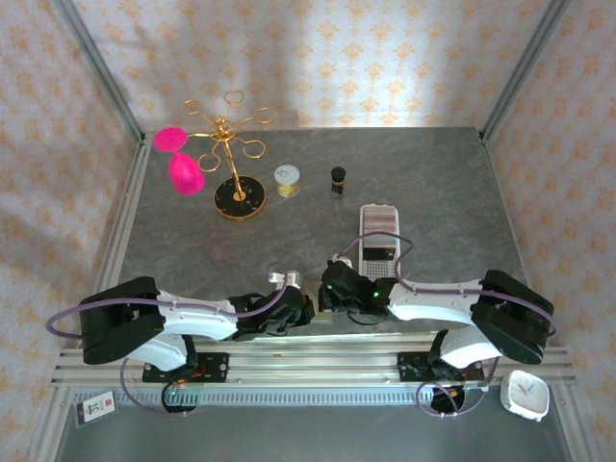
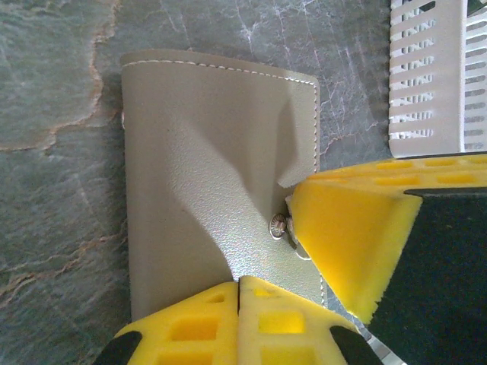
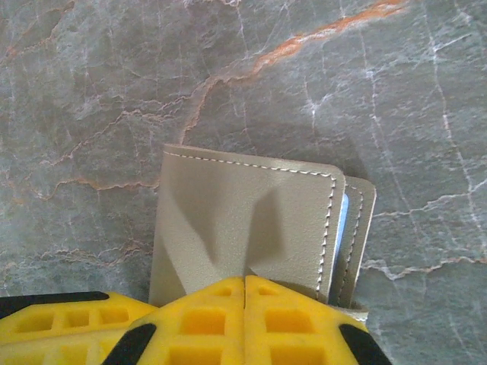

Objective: Put the credit cards into the card holder

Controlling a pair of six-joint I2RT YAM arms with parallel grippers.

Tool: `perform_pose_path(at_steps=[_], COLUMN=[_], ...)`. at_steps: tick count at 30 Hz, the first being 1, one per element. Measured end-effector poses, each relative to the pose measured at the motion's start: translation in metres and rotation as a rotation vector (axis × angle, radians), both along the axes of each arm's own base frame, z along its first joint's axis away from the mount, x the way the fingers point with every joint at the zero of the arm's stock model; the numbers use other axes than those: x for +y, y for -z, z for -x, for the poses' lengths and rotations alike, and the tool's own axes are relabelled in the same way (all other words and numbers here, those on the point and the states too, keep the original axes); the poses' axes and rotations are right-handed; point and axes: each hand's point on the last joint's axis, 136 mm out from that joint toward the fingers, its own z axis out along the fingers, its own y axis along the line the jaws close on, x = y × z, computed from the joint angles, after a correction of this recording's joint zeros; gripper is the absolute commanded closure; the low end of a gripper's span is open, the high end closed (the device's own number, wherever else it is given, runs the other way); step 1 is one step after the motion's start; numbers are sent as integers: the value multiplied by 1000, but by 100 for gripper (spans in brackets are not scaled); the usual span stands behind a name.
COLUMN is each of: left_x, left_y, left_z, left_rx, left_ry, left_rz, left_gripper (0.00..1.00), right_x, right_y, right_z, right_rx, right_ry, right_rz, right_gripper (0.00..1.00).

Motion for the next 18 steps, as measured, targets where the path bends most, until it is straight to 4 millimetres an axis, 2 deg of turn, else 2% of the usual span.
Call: perform_pose_path(at_steps=[18], left_x=[4], left_y=[0], left_z=[2], left_rx=[0], left_ry=[-26], left_rz=[62], left_gripper=[100], right_x=[10], right_y=[5], right_z=[-1], right_rx=[-55], right_ry=[52], right_rz=[22], right_gripper=[100])
